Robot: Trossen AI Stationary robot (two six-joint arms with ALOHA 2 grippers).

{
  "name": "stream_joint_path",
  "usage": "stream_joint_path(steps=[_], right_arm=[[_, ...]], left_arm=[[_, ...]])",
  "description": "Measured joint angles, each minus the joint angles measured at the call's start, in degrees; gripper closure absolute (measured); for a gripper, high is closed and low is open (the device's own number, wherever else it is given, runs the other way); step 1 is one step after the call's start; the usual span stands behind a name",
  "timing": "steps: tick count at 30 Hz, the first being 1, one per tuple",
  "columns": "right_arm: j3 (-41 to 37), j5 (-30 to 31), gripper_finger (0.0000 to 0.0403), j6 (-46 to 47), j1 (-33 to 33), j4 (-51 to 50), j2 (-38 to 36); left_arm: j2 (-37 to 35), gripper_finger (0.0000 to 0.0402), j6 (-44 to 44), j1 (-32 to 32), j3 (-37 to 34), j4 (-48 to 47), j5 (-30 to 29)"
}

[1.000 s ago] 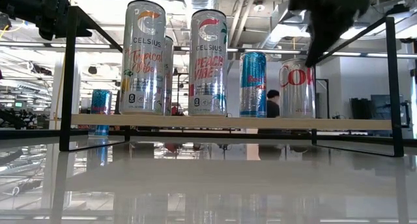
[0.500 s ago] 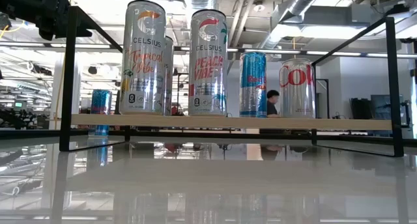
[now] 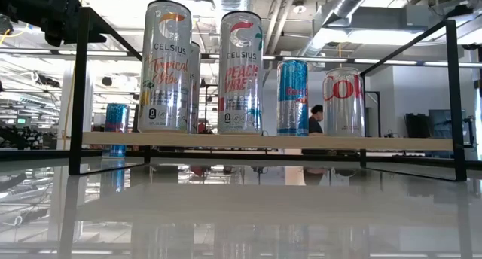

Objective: Place canned beverage on shelf
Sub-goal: Put the blue soda can on the shelf aligned with the other blue soda can

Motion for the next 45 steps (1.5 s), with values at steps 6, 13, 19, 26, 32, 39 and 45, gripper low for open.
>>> stream_joint_path(steps=[6, 13, 19, 26, 32, 39, 45], right_arm=[[0.0, 0.04, 0.0378, -5.18, -0.01, 2.47, 3.45], [-0.02, 0.03, 0.037, -13.53, -0.12, 2.54, 5.4], [-0.02, 0.07, 0.0375, -17.09, -0.08, 4.36, 5.38], [-1.37, 0.16, 0.0378, -26.07, 0.88, 10.53, 5.36], [-5.84, 0.14, 0.0375, -30.57, 0.64, 18.42, 5.34], [-12.63, 0.08, 0.0379, -33.26, 0.23, 26.0, 5.36], [-17.73, 0.04, 0.0373, -33.48, 0.27, 33.34, 5.36]], left_arm=[[0.0, 0.0136, -16.41, -0.01, 0.0, 0.39, 7.72], [-0.02, 0.0136, -33.28, 0.01, 0.05, 1.14, 7.36], [3.36, 0.0136, -33.61, 0.01, 0.0, 5.97, 10.48], [28.35, 0.0136, -23.9, 2.49, 13.55, 0.46, 8.97], [50.52, 0.0136, -20.76, 14.58, 37.59, -25.17, 5.91], [64.71, 0.0136, -18.49, 32.02, 51.09, -40.16, 13.28], [71.75, 0.0135, -14.56, 43.72, 52.0, -41.02, 25.59]])
